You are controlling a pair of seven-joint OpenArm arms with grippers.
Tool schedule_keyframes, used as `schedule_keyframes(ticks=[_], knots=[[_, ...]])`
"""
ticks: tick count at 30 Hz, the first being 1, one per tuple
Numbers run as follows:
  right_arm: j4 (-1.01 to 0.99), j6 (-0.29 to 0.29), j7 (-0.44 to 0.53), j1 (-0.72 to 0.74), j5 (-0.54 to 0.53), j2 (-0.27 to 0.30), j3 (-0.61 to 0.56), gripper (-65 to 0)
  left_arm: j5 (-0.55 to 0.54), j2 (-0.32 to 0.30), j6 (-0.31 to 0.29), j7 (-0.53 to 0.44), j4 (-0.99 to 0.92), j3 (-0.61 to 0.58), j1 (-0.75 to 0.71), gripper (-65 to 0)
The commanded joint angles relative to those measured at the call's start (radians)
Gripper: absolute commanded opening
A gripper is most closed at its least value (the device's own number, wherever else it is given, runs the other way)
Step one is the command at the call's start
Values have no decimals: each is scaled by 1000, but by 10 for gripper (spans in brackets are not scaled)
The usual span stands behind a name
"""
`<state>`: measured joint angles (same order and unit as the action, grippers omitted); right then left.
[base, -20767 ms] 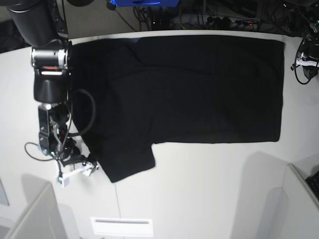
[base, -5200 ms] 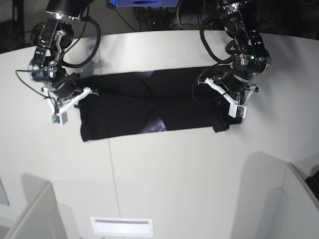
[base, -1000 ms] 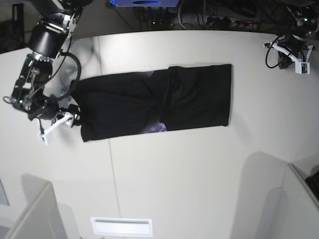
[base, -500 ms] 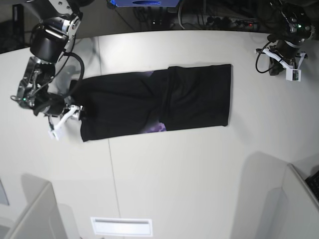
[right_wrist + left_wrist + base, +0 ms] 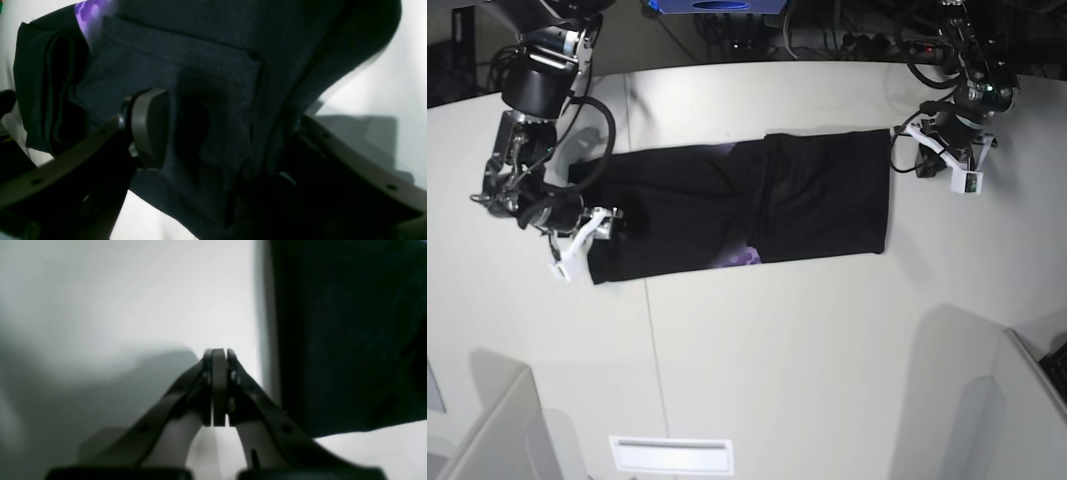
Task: Fold the T-shirt properly
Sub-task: 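Withdraw the left gripper and reposition it at the folded end, then lift the strip's other end with the right gripper and fold it over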
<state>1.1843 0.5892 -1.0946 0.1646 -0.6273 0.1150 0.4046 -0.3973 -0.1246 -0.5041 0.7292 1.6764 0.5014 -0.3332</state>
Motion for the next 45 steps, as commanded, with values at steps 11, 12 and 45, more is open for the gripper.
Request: schedule_keyframes(ticks=[11,12,45], knots=[[-2,-8,-54,28,131,5,-8,-650,-19,-10,74,-16,-2,-116,32,-650],[-2,-8,-54,34,152,2,-8,-650,-19,-8,74,-16,-2,-116,32,-650],[724,-243,-100,-141,556,-235,-542,-650,73,9,75,56,26,-39,102,-650]])
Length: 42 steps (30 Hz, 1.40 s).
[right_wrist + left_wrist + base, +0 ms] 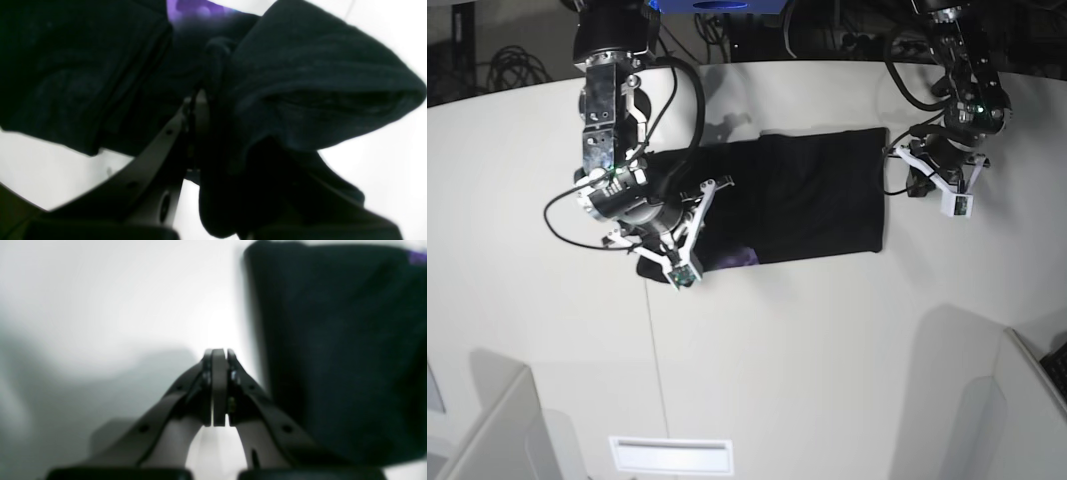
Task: Fold the T-shirt properly
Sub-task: 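Lift the strip's other end with the right gripper and fold it over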
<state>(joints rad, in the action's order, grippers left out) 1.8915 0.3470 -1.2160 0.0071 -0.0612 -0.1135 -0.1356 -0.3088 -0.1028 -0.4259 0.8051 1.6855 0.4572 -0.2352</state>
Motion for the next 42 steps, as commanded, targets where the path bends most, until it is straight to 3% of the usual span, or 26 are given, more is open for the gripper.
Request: schedule_keyframes(ticks=[1,6,11,16,20,24,27,33,39,42], knots=[[16,-15,21,17,-10,-7,-23,-650,23,-7,-3,-19,14,2,13,-650],[18,-59,29,21,-10,-22,-100,-650,125,21,-3,-23,17,-87,21,-650],[39,-62,31,23,-10,-28,-160,-650,133,24,-3,-23,15,-170,23,-650],[41,-62,31,23,-15,-30,-174,-650,141,44,-3,-22,15,-170,24,-650],[41,-67,32,37,-114,-30,-174,-650,141,44,-3,-19,15,-174,26,-650],[38,-179,32,54,-237,-32,-175,-650,133,45,-3,-17,15,-176,26,-650],[29,-231,43,83,-314,-32,-177,-650,133,45,-3,-17,15,-176,26,-650],[-59,-248,112,97,-323,-32,-184,-650,141,79,-3,-17,17,-176,27,-650],[-96,-251,163,89,-325,-30,-301,-650,141,77,-3,-17,17,-176,27,-650],[-111,-306,198,90,-325,-30,-336,-650,141,77,-3,-17,17,-173,26,-650]])
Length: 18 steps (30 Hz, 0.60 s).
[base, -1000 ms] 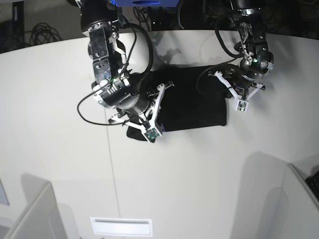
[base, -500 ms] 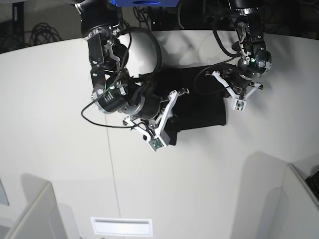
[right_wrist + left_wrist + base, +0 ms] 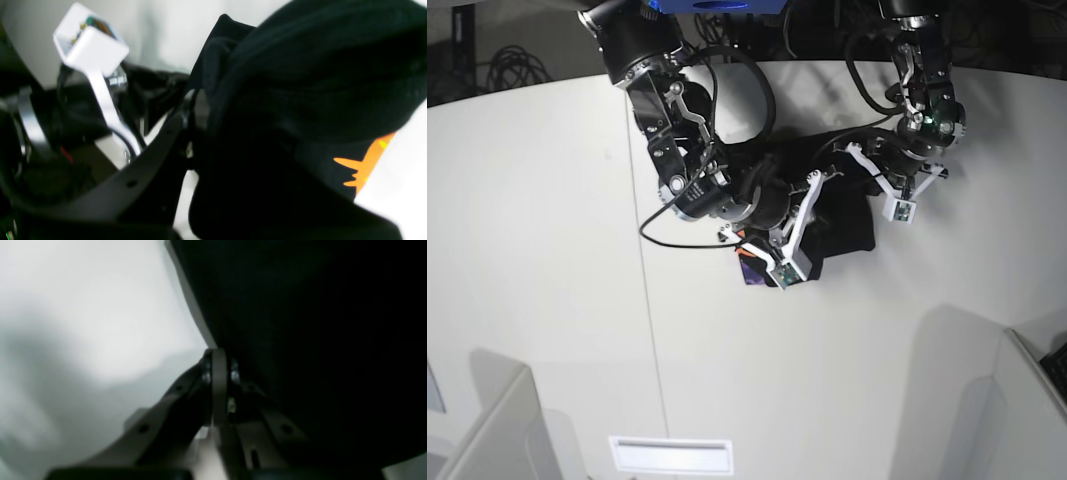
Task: Fold the T-shirt properly
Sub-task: 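Lift the strip's other end with the right gripper and fold it over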
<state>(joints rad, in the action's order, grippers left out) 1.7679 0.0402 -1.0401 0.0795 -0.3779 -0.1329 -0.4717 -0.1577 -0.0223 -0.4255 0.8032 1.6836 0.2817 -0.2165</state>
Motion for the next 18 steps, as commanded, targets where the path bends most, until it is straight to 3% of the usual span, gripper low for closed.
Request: schedule_keyframes(ticks=[1,8,18], knots=[[-9,-12,36,24,-8,-11,-11,-650,-16,-3,-3,-15,19,6,6,-650],[-150,-20,108,42,-8,-11,-23,-650,-13,-9,-3,-14,99,24,-36,-650],[-277,-21,146,67,-8,-11,-22,-650,-21,-21,-9,41,175,222,-100,-650]])
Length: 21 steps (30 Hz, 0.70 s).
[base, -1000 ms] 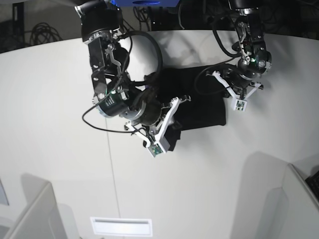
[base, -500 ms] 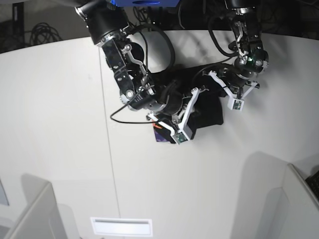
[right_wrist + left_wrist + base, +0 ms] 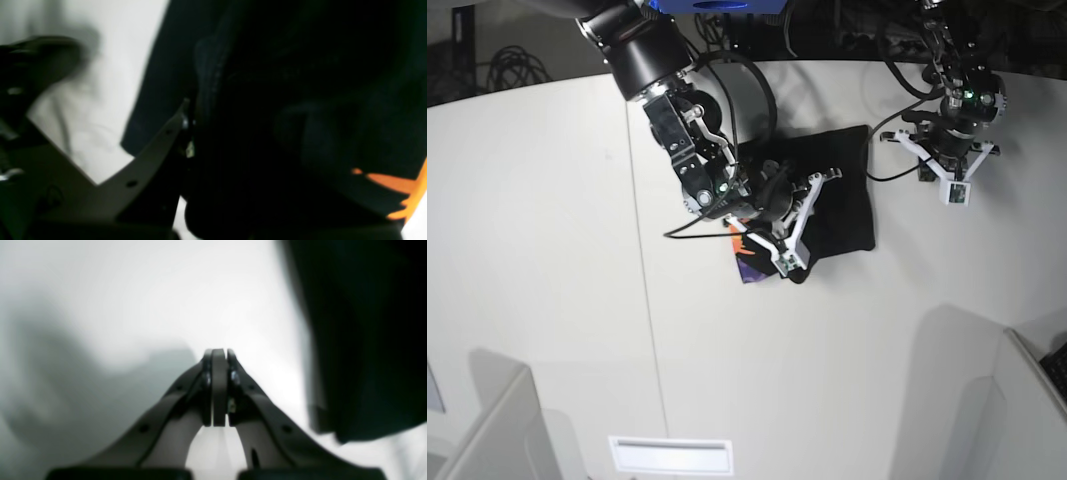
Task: Fold the T-shirt properly
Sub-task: 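Lift the strip's other end with the right gripper and fold it over, then lay the folded end down with the right gripper and release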
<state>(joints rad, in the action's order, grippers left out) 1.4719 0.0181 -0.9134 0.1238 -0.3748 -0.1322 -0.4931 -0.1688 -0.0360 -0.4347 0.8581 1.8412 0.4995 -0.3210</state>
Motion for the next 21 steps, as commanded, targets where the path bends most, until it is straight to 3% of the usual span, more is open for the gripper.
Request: schedule_keyframes(ticks=[1,3,4,5,7,10,14,21], knots=[[13,-4,30,24,-11,-11,0,-650,-10,-8,0,-13,18,20,1,-650],[13,-4,43,26,-11,-11,4,-650,-10,-8,-11,-10,16,54,0,-650],[13,-4,44,26,-11,-11,4,-582,-10,-8,-31,-10,16,70,0,-650],[13,-4,46,26,-11,-11,1,-464,-10,-8,-59,-9,16,95,0,-650],[14,-4,46,26,-11,-11,0,-285,-10,-8,-106,-9,16,141,0,-650],[20,-4,46,26,-11,-11,0,-125,-10,-8,-131,-9,16,204,0,-650],[22,-4,46,27,-11,-13,-2,-141,-10,-31,-132,-9,15,265,0,-650],[13,-4,47,72,-13,-14,-108,-144,-10,-52,-132,-9,15,325,-13,-650]])
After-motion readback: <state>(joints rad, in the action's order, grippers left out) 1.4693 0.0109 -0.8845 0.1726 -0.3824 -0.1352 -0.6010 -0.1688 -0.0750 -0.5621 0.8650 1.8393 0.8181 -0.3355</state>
